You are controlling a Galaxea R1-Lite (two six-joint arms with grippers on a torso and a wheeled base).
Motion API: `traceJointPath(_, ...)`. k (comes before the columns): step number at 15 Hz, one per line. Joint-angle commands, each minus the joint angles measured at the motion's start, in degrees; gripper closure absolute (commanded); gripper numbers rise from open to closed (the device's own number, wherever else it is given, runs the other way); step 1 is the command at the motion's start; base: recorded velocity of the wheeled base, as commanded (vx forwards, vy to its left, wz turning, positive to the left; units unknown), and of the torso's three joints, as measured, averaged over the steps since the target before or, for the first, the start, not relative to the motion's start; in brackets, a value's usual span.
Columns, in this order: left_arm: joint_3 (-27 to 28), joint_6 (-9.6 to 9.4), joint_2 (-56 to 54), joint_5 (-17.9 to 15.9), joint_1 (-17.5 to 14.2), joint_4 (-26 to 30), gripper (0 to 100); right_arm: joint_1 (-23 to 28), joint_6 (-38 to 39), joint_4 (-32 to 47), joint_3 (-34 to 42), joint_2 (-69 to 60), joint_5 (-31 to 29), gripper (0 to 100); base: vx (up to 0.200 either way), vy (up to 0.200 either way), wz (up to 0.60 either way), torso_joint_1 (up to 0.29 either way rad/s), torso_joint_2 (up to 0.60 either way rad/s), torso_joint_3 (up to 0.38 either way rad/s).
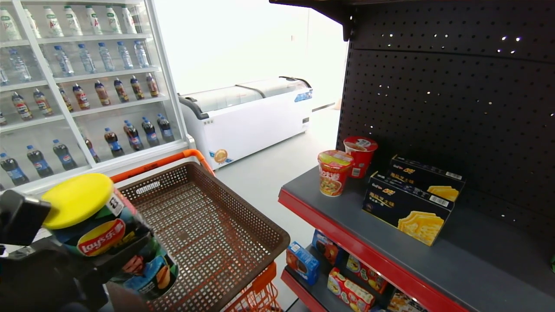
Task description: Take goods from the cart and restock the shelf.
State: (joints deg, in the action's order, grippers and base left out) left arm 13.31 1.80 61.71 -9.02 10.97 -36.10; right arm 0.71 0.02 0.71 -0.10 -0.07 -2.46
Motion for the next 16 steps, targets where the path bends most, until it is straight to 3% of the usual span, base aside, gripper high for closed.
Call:
traceJointPath(1, -2.41, 0.48, -6.95, 0.76, -2.01, 0.50, 100, 0.00, -0.02, 0.00, 0.01, 0.07, 0.00, 0, 0.000, 0.000, 0.00, 0.000, 0.00, 0.000)
traceJointPath(6, -2.24, 1.18, -12.67, 0.50, -4.03, 0.32, 100, 0.00, -0.02, 0.00, 0.01, 0.07, 0.00, 0, 0.000, 0.000, 0.00, 0.000, 0.00, 0.000)
traceJointPath(7, -2.33, 2.15, -13.63, 0.23, -3.68, 0.24, 100, 0.00, -0.02, 0.00, 0.01, 0.07, 0.00, 0, 0.000, 0.000, 0.00, 0.000, 0.00, 0.000)
traceJointPath(13, -2.77, 2.50, -19.08, 0.23, -2.09, 1.29, 100, 0.00, -0.02, 0.00, 0.01, 0.07, 0.00, 0, 0.000, 0.000, 0.00, 0.000, 0.00, 0.000)
traceJointPath(16, -2.33, 0.83, -23.12, 0.76, -2.18, 8.76, 100, 0.00, -0.02, 0.00, 0.01, 0.07, 0.09, 0, 0.000, 0.000, -0.40, 0.000, 0.00, 0.000)
